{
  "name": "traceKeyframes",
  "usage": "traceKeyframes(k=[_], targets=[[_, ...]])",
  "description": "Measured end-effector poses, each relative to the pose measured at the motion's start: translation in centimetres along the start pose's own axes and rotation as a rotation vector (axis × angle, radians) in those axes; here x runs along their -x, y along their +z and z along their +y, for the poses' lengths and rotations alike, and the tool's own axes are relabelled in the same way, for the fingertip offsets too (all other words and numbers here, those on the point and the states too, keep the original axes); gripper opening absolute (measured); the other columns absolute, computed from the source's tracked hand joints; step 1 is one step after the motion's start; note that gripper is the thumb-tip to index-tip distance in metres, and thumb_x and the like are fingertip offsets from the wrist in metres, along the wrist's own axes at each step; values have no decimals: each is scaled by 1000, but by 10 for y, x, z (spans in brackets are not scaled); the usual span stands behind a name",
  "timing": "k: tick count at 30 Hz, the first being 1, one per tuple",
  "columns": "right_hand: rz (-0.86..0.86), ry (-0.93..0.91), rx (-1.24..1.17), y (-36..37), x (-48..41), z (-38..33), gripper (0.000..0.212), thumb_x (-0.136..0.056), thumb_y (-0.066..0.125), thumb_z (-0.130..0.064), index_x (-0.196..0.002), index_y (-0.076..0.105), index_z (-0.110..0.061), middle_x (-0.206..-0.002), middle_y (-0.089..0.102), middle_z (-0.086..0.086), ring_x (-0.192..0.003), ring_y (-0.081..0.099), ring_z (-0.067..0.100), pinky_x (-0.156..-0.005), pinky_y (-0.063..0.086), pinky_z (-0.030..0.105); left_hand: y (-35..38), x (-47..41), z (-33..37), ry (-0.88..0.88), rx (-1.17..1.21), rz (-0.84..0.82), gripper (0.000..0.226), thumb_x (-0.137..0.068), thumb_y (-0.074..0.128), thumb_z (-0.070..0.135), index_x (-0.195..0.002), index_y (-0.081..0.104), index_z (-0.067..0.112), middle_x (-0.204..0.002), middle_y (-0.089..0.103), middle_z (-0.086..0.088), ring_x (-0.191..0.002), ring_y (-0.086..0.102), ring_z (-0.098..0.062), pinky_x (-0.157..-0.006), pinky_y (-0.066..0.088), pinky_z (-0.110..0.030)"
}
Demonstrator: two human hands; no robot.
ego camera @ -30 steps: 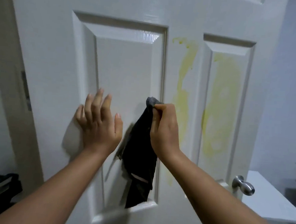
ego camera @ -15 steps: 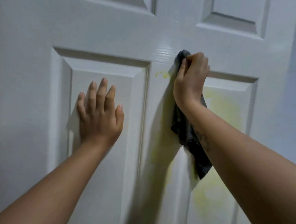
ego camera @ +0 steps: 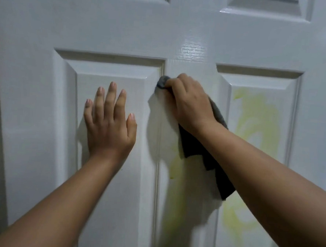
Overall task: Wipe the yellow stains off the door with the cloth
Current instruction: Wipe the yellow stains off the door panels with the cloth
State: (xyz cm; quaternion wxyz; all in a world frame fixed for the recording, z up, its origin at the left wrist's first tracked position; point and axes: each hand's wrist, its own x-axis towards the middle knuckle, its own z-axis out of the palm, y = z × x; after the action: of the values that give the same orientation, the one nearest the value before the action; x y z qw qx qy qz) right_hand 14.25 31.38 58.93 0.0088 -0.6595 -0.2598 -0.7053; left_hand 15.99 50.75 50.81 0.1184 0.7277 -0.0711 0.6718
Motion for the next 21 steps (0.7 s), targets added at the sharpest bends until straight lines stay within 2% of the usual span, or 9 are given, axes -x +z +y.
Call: traceKeyframes(k=[3, 4, 7, 8, 12, 15, 16, 19, 21], targets=[[241, 567, -30, -3, -11, 5, 13, -94, 52, -17, -95, 58, -6, -91, 57, 12, -84, 52, 29, -78, 39, 38, 2, 0, -2, 9, -11, 3, 56, -97, 36, 34, -150, 32, 17, -162, 22, -7, -150, 17, -30, -121, 13, -53], [252, 632, 21, 1, -10, -6, 13, -94, 52, -16, -94, 58, -5, -91, 57, 12, -84, 52, 30, -79, 39, 38, 3, 0, -2, 15, -12, 9, 55, -98, 37, 33, -150, 32, 17, -162, 22, -7, -150, 18, -31, -121, 13, -53], [83, 232, 27, 11, 7, -32, 17, -94, 51, -15, -89, 62, -4, -83, 56, 14, -74, 52, 31, -70, 41, 42, 4, 1, -5, 32, -8, 19, 55, -98, 38, 31, -150, 33, 16, -162, 23, -8, -149, 19, -31, -121, 13, -53], [74, 198, 17, 7, 9, -29, 19, -95, 50, -17, -89, 62, -3, -83, 56, 14, -73, 52, 31, -70, 41, 42, 4, 1, -5, 34, -1, 21, 55, -98, 38, 31, -151, 32, 16, -162, 23, -8, -149, 19, -31, -121, 13, -52], [309, 712, -1, 5, 6, -21, 14, -95, 52, -15, -94, 57, -3, -91, 56, 12, -84, 52, 29, -77, 44, 44, 3, 1, -5, 35, 27, 27, 55, -97, 39, 29, -151, 33, 16, -162, 23, -9, -149, 19, -32, -121, 12, -52], [134, 375, 2, 10, 25, -33, 11, -94, 55, -12, -92, 60, -2, -86, 56, 14, -78, 52, 31, -73, 42, 40, 3, 1, -6, 50, 38, 19, 55, -98, 40, 28, -151, 33, 15, -162, 23, -9, -149, 19, -33, -121, 12, -53], [147, 390, -9, 8, 27, -28, 11, -94, 56, -12, -92, 60, -2, -86, 56, 13, -78, 52, 30, -73, 41, 38, 3, 1, -7, 52, 40, 15, 56, -98, 39, 29, -151, 32, 15, -162, 22, -9, -149, 18, -33, -121, 11, -53], [347, 757, -13, 4, 26, -25, 11, -95, 53, -14, -93, 57, -3, -91, 55, 12, -83, 51, 27, -77, 42, 39, 2, 2, -7, 57, 42, 6, 56, -98, 38, 29, -152, 31, 15, -162, 21, -9, -150, 17, -32, -122, 9, -52], [239, 608, 27, 9, 36, -39, 9, -93, 56, -12, -91, 59, -3, -88, 55, 14, -80, 51, 31, -75, 41, 43, 1, 3, -7, 66, 42, 10, 56, -98, 38, 29, -152, 31, 15, -162, 22, -10, -150, 18, -33, -122, 9, -52]])
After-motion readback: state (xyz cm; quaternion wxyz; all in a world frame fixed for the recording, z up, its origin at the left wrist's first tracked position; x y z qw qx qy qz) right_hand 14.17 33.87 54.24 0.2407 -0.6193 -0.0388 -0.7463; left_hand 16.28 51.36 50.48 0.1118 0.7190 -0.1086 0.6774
